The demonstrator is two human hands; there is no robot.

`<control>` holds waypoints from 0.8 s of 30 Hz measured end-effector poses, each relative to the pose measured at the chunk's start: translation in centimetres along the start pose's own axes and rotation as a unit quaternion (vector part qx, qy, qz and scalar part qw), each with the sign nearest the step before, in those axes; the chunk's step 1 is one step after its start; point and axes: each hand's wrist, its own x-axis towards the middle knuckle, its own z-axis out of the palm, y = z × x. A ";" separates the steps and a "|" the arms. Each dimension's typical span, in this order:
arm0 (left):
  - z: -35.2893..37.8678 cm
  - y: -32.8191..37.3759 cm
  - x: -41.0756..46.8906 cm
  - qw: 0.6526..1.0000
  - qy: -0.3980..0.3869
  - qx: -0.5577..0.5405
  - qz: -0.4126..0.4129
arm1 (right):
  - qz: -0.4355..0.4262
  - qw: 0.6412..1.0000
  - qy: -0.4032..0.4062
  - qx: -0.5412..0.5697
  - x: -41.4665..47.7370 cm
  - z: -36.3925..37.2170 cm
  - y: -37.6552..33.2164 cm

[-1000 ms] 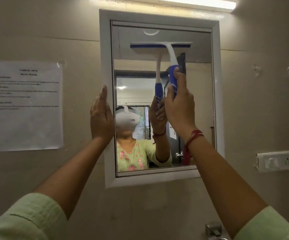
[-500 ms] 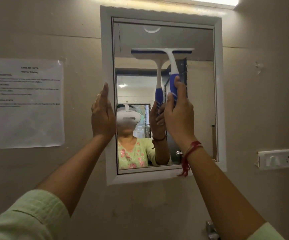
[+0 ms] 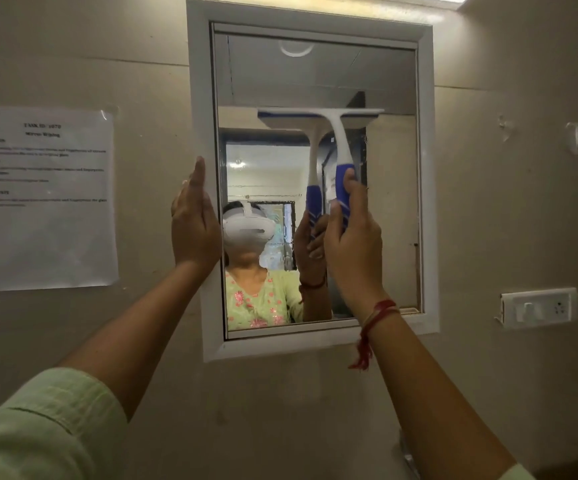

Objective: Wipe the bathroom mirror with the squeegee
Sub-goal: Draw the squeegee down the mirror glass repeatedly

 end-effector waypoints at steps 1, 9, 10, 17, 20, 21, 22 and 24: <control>0.0 0.0 0.0 1.000 0.000 0.000 0.002 | 0.005 1.000 -0.011 0.001 -1.1 -0.1 0.3; 0.0 0.1 0.0 1.000 0.000 -0.004 0.001 | 0.002 1.000 0.004 0.008 0.7 0.0 -0.8; 0.0 0.1 0.0 1.000 0.001 -0.004 0.002 | 0.001 1.000 0.002 0.007 0.9 0.1 -0.8; 0.0 0.0 0.0 1.000 0.004 0.002 0.006 | 0.025 1.000 -0.006 -0.016 -6.3 -0.3 1.2; 0.0 0.0 0.0 1.000 0.003 0.000 0.008 | 0.020 1.000 0.005 -0.004 -4.7 0.0 0.9; 0.0 0.0 0.1 1.000 0.003 0.000 0.008 | 0.024 1.000 -0.001 0.006 -3.5 0.0 0.5; 0.0 0.0 0.1 1.000 0.003 0.000 0.007 | 0.029 0.999 -0.008 0.019 -2.4 0.1 0.1; 0.0 0.0 0.0 1.000 0.005 0.000 0.006 | 0.033 0.999 -0.013 0.036 -1.3 0.0 -0.1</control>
